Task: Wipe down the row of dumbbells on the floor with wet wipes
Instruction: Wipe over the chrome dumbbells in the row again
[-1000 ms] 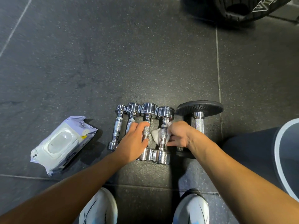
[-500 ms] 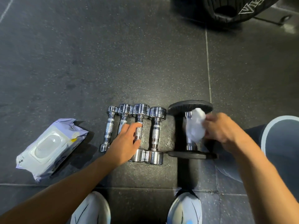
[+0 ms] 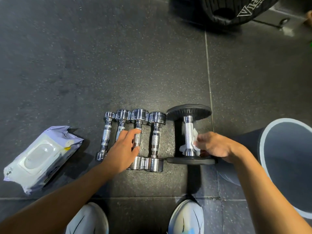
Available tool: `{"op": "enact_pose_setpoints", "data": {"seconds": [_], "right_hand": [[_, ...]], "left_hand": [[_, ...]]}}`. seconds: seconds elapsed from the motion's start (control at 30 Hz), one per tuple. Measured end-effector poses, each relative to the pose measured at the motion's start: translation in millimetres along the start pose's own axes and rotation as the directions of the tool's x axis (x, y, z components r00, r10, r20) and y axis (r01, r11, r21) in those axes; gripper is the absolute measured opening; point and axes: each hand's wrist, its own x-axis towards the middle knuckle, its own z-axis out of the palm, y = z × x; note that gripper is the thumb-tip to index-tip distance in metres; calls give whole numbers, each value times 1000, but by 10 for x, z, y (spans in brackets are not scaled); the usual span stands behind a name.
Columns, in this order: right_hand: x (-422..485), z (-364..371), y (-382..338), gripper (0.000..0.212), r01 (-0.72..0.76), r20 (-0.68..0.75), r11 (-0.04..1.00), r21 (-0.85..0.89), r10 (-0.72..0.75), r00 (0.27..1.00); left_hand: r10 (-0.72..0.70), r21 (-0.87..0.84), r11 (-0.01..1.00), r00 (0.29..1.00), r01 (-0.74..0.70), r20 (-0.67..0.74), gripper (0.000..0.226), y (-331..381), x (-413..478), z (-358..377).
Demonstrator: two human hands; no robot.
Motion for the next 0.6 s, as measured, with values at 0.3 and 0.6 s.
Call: {"op": "enact_pose_setpoints", "data": {"seconds": [0.3, 0.6], "right_hand": [[183, -10, -130, 12, 21, 45, 816, 577, -57, 997], [180, -78, -234, 49, -107, 147, 950, -292, 155, 977]], "left_hand": [[-15, 17, 1000, 1000, 15, 5, 55, 7, 4, 6], [-21, 15, 1000, 1000, 21, 4, 56, 45, 3, -8]]}}
